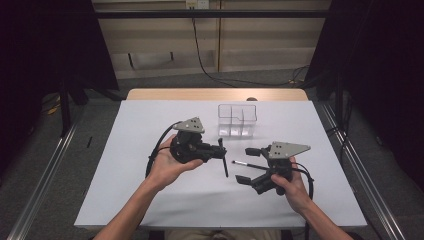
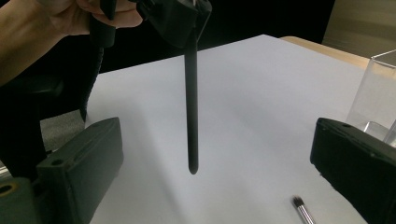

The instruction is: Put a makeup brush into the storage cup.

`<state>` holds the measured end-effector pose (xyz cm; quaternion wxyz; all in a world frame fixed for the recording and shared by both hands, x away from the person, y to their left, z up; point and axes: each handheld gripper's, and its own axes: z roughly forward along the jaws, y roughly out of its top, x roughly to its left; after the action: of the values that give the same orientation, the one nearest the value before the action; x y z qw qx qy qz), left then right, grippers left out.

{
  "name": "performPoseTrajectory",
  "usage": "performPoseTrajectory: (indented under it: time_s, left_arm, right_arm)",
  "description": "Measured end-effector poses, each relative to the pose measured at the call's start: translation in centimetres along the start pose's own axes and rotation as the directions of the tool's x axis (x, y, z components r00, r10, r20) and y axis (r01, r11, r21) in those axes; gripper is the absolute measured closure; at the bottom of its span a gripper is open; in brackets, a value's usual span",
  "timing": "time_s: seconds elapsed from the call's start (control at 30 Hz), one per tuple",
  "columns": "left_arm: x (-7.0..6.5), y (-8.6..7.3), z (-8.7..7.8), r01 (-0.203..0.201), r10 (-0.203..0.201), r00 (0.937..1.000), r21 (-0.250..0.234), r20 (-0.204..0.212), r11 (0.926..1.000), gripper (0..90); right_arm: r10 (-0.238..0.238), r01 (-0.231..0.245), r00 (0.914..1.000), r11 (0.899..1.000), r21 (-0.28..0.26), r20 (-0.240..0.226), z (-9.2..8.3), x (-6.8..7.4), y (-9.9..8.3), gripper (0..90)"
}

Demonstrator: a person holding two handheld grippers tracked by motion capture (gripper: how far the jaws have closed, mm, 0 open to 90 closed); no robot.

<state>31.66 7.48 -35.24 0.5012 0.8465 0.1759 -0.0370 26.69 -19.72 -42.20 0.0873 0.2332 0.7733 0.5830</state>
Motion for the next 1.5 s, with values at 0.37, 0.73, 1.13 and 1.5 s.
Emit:
performPoseTrajectory:
  time_s: [0.37, 0.73, 1.13, 1.5]
  left_arm:
    - [0.0, -0.4, 0.6, 0.007, -0.007, 1.0000, 0.022, -0.006, 0.9997, 84.0]
    - [-0.4, -0.4, 1.7, 0.010, -0.011, 0.9998, 0.032, 0.017, 0.9994, 83.9]
    - [-0.7, -0.5, 2.2, 0.003, -0.004, 0.9998, 0.032, 0.022, 0.9995, 84.0]
    - [-0.7, -0.6, 2.4, 0.001, -0.001, 0.9995, 0.021, 0.031, 0.9998, 83.9]
  right_arm:
    - [-0.014, 0.014, 0.9998, 1.000, -0.002, -0.013, 0.3, 0.5, 0.4, 5.9]
    - [-0.009, 0.010, 0.9994, 1.000, 0.024, -0.034, 1.4, 1.2, 0.5, 14.8]
    - [-0.001, 0.002, 0.9991, 1.000, 0.024, -0.042, 1.4, 0.9, 0.4, 60.4]
    - [-0.006, 0.007, 0.9993, 0.999, 0.031, -0.038, 1.2, 0.7, 0.4, 76.4]
